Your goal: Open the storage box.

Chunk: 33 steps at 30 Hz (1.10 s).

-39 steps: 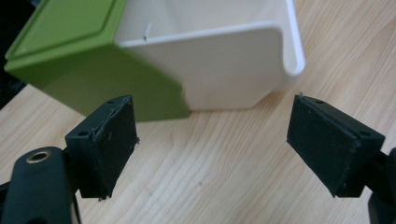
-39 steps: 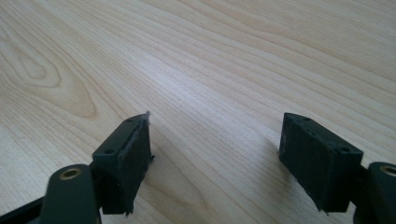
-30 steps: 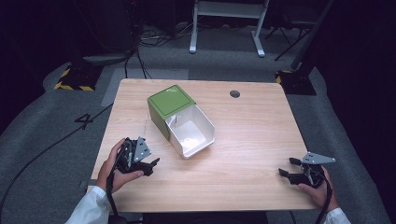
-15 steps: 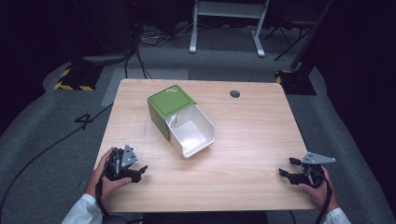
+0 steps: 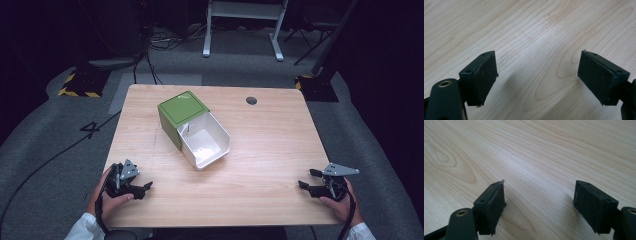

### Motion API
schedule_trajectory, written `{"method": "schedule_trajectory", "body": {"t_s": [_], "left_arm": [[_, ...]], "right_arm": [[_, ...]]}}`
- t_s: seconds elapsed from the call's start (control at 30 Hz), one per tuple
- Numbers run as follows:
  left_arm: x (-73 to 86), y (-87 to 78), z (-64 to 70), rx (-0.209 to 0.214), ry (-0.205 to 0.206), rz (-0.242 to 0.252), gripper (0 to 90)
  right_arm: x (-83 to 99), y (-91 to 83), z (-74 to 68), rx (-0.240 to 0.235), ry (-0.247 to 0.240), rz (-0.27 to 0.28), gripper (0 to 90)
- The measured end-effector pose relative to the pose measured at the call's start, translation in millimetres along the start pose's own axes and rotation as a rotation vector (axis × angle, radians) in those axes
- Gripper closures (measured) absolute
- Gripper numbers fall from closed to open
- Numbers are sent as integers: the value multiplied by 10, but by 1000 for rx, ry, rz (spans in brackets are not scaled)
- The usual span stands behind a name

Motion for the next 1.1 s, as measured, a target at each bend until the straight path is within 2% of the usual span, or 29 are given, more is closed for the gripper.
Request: {"method": "schedule_trajectory", "body": {"t_s": [0.03,0.1,0.2,0.33,1.1], "left_arm": [[24,7,-2,8,-1,3,162],[46,7,-12,17,-29,18,160],[89,8,-19,39,-92,37,161],[119,-5,-56,22,-128,30,156],[114,3,-70,27,-122,31,151]], "right_arm": [[0,0,1,1,-1,0,252],[1,0,1,1,-2,-1,252],[0,0,0,1,-1,0,252],[0,0,0,1,-1,0,252],[-1,1,4,5,4,1,251]]}}
Point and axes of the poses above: each handheld gripper's, and its own axes: y roughly forward along the jaws, x roughly out of its underside, z roughly to its right, the point moved 9 cm from there along y, roughly forward along the jaws, and after that the axes turned 6 degrees about y, right-handed, at the moved point
